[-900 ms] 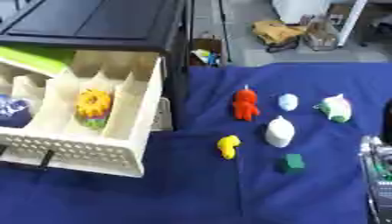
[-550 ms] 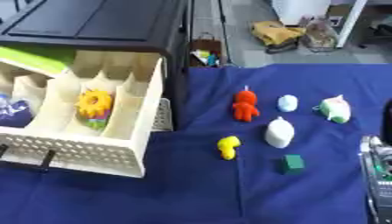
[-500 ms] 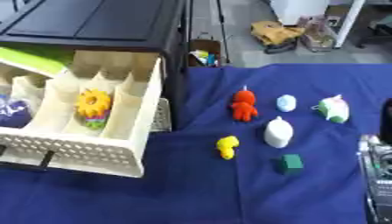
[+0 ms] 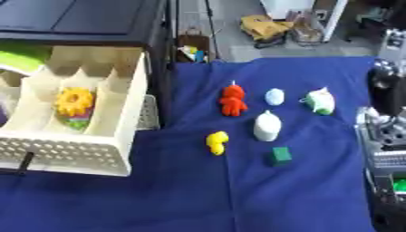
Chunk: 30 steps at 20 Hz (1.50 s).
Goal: Pick up objects from table and place into drawer.
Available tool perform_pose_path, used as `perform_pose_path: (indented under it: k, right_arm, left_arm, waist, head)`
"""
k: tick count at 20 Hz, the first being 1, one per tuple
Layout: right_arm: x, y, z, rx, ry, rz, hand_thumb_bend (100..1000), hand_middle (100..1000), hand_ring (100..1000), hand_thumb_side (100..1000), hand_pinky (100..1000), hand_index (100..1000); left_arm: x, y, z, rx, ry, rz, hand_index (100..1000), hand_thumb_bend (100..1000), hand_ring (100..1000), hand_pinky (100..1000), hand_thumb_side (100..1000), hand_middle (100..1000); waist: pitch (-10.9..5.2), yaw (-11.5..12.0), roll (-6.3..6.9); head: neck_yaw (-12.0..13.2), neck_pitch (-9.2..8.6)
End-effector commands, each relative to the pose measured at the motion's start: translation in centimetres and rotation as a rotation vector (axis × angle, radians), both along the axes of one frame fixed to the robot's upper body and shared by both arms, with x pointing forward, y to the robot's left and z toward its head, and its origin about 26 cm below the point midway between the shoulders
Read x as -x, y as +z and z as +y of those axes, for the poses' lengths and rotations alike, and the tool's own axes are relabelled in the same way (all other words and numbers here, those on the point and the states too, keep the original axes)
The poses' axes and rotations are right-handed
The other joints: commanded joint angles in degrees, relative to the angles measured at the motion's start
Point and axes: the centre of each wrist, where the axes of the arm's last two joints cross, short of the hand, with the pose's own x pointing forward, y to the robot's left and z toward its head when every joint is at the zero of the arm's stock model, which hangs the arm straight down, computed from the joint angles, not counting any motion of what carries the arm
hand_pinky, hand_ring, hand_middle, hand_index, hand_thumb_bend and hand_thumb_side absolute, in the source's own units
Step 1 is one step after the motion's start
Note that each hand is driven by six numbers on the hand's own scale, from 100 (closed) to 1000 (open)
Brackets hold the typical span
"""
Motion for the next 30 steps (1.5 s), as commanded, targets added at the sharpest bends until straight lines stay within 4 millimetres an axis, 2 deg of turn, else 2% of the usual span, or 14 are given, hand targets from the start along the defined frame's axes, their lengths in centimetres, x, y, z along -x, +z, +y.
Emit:
perform_pose_path:
  k: [1,11,20,23,30]
  right_arm:
    - [0.7,1.9,-0.2,0.084,-0.048,0.034,272,754,787,822,713,849]
    - [1.9,6.6,0.0,0.409,-0.225,0.199,257,761,800,818,725,850]
    - [2.8,9.2,0.5,0.652,-0.342,0.315,252,786,824,837,760,878]
    - [1.6,9.8,-0.4,0.716,-0.402,0.395,265,801,835,843,772,895]
    - [-3.0,10.1,-4.1,0.793,-0.574,0.587,320,853,879,836,816,921]
  left_arm:
    - [0.2,0.7,0.3,-0.029,0.0,-0.017,899,384,757,616,1000,763]
    - [0.3,0.5,0.3,-0.04,-0.007,-0.006,899,384,758,617,1000,763]
    - [0.4,0.3,0.4,-0.052,-0.012,0.0,898,385,759,617,1000,764]
    - [0.4,0.3,0.4,-0.058,-0.015,0.003,898,385,759,617,1000,764]
    - [0.4,0.2,0.4,-0.065,-0.017,0.007,899,385,759,617,1000,764]
  waist:
    - [-1.4,0.09,0.19]
    - [-2.01,0.32,0.09]
    - [-2.56,0.76,-0.12]
    - [-2.78,0.66,-0.26]
    - [-3.09,0.78,-0.25]
  head:
    - [-0.45,0.29]
    - [-0.45,0.15]
    - [-0.7,0.2]
    - [-0.64,0.31]
    - [-0.6,0.37]
